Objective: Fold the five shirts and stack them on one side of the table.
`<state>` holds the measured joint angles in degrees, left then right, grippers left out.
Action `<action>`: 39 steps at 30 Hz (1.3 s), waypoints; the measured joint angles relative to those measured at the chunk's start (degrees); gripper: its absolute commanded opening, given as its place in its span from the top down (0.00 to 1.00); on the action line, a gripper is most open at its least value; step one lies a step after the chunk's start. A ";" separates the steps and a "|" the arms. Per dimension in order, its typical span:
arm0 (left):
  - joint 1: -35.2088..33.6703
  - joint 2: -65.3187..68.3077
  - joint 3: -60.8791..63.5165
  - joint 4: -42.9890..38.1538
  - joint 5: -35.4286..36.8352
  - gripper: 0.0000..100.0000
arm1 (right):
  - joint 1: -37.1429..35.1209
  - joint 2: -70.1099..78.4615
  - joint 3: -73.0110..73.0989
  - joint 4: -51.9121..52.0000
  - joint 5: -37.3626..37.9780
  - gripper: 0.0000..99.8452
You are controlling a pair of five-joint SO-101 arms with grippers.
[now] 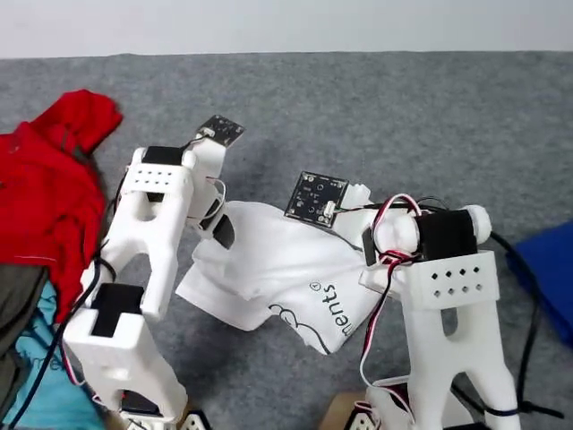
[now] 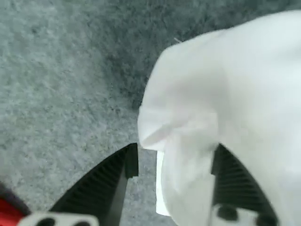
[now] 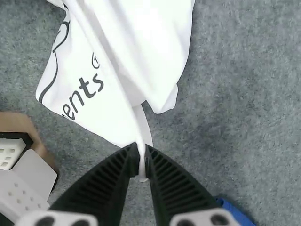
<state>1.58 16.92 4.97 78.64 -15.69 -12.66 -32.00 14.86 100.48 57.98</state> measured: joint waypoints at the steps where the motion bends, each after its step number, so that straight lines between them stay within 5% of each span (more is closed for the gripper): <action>1: 0.00 0.00 0.00 0.09 0.00 0.88 | 0.00 0.00 0.00 0.00 0.00 0.99; 5: 0.00 0.00 0.00 0.62 0.00 1.00 | 0.00 0.00 0.00 0.00 -0.09 0.99; 20: 0.00 -12.40 -8.62 10.73 0.00 1.00 | 0.62 0.00 5.71 -0.26 -0.09 0.99; 31: -11.78 -25.32 -21.01 14.07 8.53 1.00 | 13.10 -3.25 -7.03 -0.35 0.00 0.99; 39: -10.99 -36.92 -22.33 15.74 9.05 1.00 | 18.73 -3.25 -13.98 -1.05 -2.73 0.99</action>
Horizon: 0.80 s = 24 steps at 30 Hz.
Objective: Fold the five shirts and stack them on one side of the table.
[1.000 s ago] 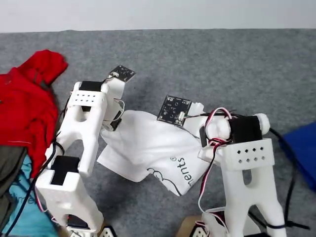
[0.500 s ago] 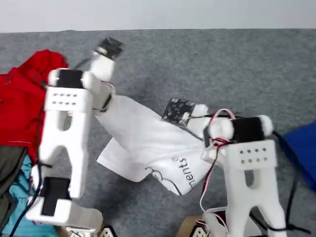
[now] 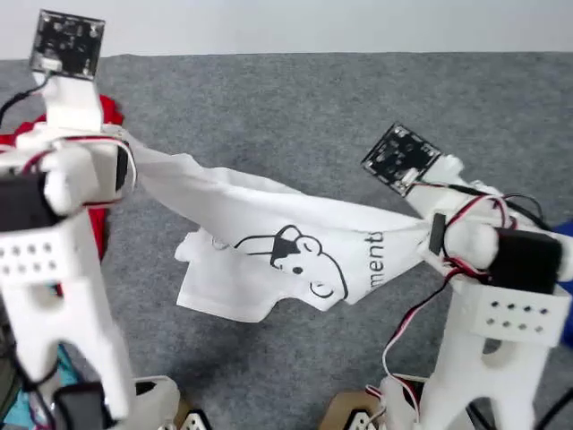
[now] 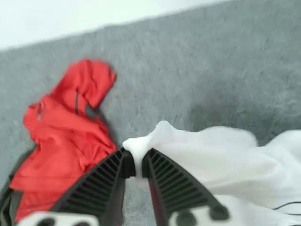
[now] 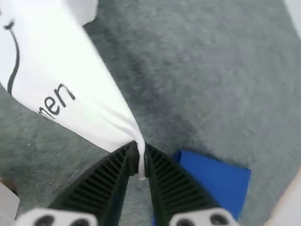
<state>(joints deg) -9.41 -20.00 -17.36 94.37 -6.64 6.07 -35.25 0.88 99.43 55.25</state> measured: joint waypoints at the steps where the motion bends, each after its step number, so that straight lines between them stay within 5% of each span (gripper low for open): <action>1: 0.26 -1.58 0.00 0.00 0.00 1.00 | 0.09 0.00 -0.79 0.00 -0.26 0.99; 14: 1.41 -24.26 -0.79 -0.62 0.00 1.00 | 0.26 -1.05 -18.81 0.00 -4.66 0.99; 24: 1.41 -38.24 -1.14 -15.30 0.00 1.00 | 0.26 -9.14 -27.25 0.09 -4.66 0.99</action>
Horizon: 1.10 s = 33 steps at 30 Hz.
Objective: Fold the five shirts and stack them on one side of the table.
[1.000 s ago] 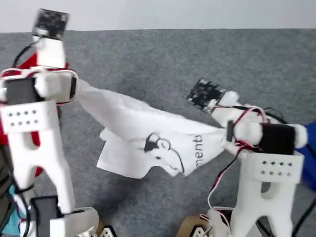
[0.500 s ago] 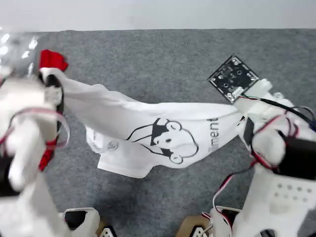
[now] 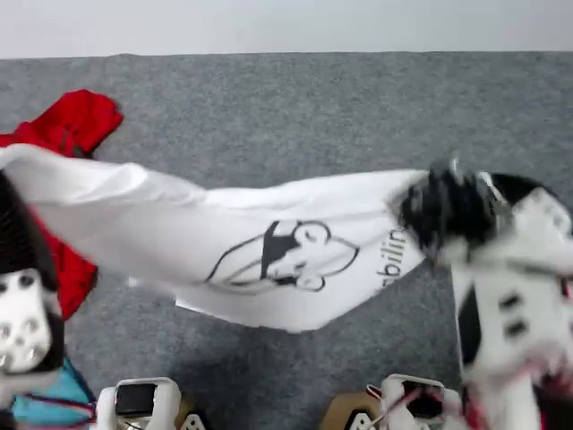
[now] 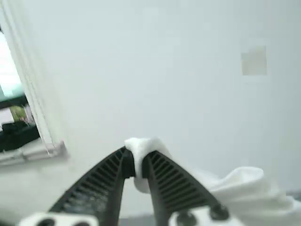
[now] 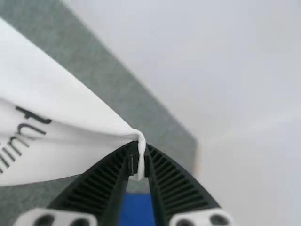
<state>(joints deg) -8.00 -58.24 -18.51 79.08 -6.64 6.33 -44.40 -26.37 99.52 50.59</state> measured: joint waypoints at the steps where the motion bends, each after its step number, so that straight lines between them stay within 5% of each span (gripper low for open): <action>1: 0.00 -0.79 0.00 -0.53 0.00 1.00 | 0.00 -1.41 -0.26 0.00 0.00 0.99; 14: 0.00 -2.29 0.09 -1.05 0.00 1.00 | 0.18 -8.97 -0.62 0.00 0.00 0.99; 20: 0.00 -1.23 12.04 -1.76 0.00 1.00 | 0.18 -4.57 10.81 -2.29 0.00 0.99; 28: 0.00 11.60 34.20 -21.98 0.00 1.00 | 0.18 5.89 33.93 -29.45 0.00 0.99; 33: 0.09 20.66 36.40 -38.86 0.00 1.00 | 0.18 9.93 35.96 -45.01 -2.73 0.99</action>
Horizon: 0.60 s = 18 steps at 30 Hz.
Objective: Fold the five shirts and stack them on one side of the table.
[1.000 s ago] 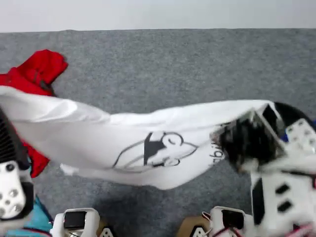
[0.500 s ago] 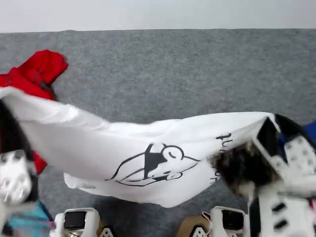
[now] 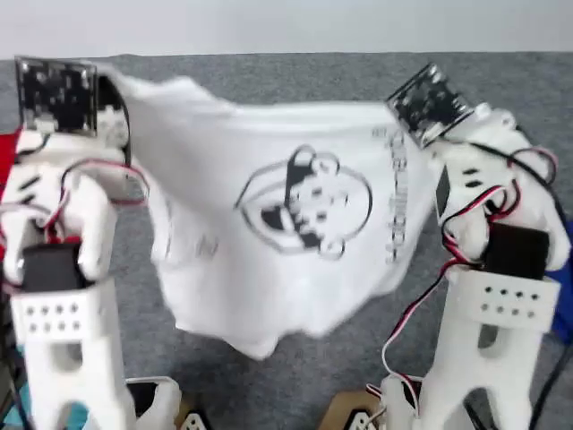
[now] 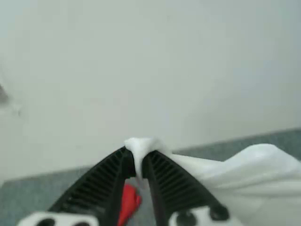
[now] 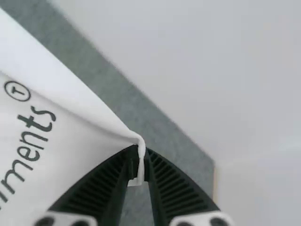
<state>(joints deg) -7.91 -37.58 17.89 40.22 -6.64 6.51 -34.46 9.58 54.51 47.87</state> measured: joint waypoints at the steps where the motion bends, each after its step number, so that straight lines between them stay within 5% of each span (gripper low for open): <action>1: 0.00 1.41 0.00 -2.90 0.00 1.00 | 0.00 0.35 0.00 -2.37 -0.62 0.99; 8: 0.79 7.74 -9.32 -16.18 0.00 1.00 | 0.00 0.70 0.00 -17.85 -1.23 0.99; 18: 2.99 8.88 -19.43 -17.76 -0.35 1.00 | 0.00 0.70 0.00 -24.18 3.25 0.99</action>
<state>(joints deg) -4.92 -28.70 -1.54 22.46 -6.99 6.51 -33.76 9.58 30.33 51.12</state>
